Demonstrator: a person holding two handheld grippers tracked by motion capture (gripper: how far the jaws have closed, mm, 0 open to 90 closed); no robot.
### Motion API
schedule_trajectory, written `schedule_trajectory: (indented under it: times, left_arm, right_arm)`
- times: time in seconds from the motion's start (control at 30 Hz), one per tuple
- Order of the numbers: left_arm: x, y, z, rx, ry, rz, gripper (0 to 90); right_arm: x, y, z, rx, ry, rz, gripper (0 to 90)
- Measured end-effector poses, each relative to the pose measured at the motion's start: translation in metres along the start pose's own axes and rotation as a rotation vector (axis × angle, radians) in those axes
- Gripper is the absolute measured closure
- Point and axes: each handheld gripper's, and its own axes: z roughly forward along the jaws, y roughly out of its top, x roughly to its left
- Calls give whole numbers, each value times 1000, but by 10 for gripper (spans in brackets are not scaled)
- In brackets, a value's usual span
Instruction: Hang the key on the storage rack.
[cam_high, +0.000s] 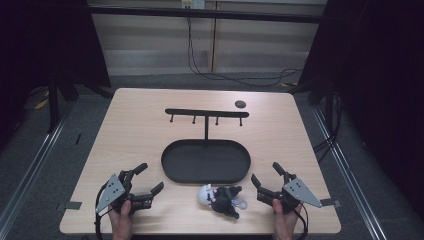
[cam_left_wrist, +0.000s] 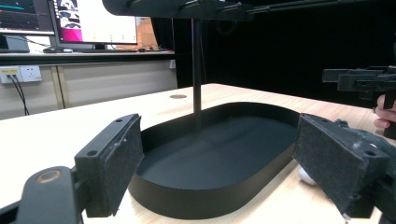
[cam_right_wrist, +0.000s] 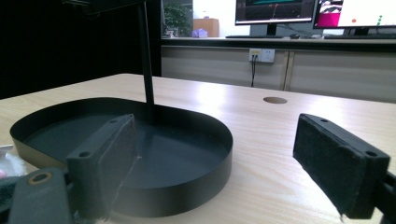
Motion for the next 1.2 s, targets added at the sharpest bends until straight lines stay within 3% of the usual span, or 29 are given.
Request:
schedule_trajectory:
  times: [0.23,0.4,0.6,0.67,0.7,0.77,0.87,1.0,1.07,1.2]
  left_arm:
    - [0,0,0,0,0,0,155]
    - [0,0,0,0,0,0,155]
    - [0,0,0,0,0,0,155]
    - [0,0,0,0,0,0,155]
    - [0,0,0,0,1,0,155]
    - [0,0,0,-3,1,-4,155]
    - [0,0,0,-3,1,-4,155]
    - [0,0,0,-1,1,0,155]
    - [0,0,0,-1,1,-1,155]
    - [0,0,0,-1,1,0,155]
  right_arm:
    - [3,2,5,47,-34,-19,129]
    - [0,2,4,55,-42,12,130]
    - [0,3,6,72,-34,14,146]
    - [-1,3,7,86,-29,39,153]
    - [-3,4,9,117,-65,61,152]
    - [-4,4,9,140,-59,75,155]
    - [-3,5,10,155,-60,65,163]
    - [0,10,7,189,-17,43,269]
    - [1,17,8,235,40,40,311]
    - [3,22,9,247,65,36,346]
